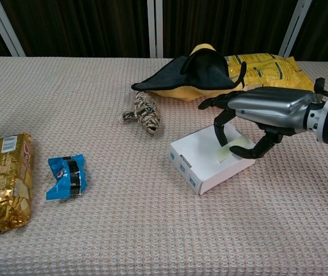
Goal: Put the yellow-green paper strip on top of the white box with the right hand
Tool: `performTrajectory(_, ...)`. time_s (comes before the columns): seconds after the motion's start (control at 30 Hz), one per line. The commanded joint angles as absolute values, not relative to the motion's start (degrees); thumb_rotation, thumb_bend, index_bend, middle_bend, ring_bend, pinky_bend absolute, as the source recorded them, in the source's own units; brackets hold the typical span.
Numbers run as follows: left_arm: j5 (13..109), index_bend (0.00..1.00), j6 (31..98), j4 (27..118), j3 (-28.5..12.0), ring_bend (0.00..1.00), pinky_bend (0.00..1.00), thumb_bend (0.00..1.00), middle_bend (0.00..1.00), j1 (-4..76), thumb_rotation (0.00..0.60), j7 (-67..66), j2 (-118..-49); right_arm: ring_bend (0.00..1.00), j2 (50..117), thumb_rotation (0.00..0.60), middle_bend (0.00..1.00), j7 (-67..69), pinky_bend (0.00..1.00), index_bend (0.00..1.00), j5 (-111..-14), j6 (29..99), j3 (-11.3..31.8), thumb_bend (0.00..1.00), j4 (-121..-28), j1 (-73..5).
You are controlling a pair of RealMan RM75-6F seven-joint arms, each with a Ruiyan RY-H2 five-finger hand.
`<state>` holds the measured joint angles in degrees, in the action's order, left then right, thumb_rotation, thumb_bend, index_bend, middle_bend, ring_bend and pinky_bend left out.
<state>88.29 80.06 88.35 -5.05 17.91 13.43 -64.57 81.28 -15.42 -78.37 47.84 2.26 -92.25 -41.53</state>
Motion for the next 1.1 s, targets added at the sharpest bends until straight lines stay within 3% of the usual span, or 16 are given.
performTrajectory(0.03,88.3,0.20,80.1,88.4,-5.1,0.12,0.12,0.01,0.15,17.9,0.600,13.5,-64.5,0.00,81.3,0.600,0.00,-15.3,0.00,0.44,-78.4,47.9,2.2,0.44,-92.2,-41.6)
performTrajectory(0.53,88.2,0.20,79.8,88.3,-5.2,0.12,0.12,0.01,0.15,18.0,0.600,13.5,-64.5,0.00,81.3,0.600,0.00,-12.4,0.00,0.24,-81.6,50.0,1.8,0.43,-91.8,-41.2)
performTrajectory(0.9,88.2,0.20,79.6,88.5,-5.1,0.12,0.12,0.01,0.15,18.0,0.600,13.2,-64.6,0.00,80.3,0.600,0.00,-9.3,0.00,0.23,-87.2,56.4,1.7,0.43,-90.9,-39.5)
performTrajectory(1.1,88.3,0.20,79.4,88.6,-5.1,0.12,0.12,0.01,0.15,18.1,0.600,13.0,-64.6,0.00,79.0,0.600,0.00,-8.9,0.00,0.24,-90.7,61.1,0.7,0.48,-89.8,-37.5)
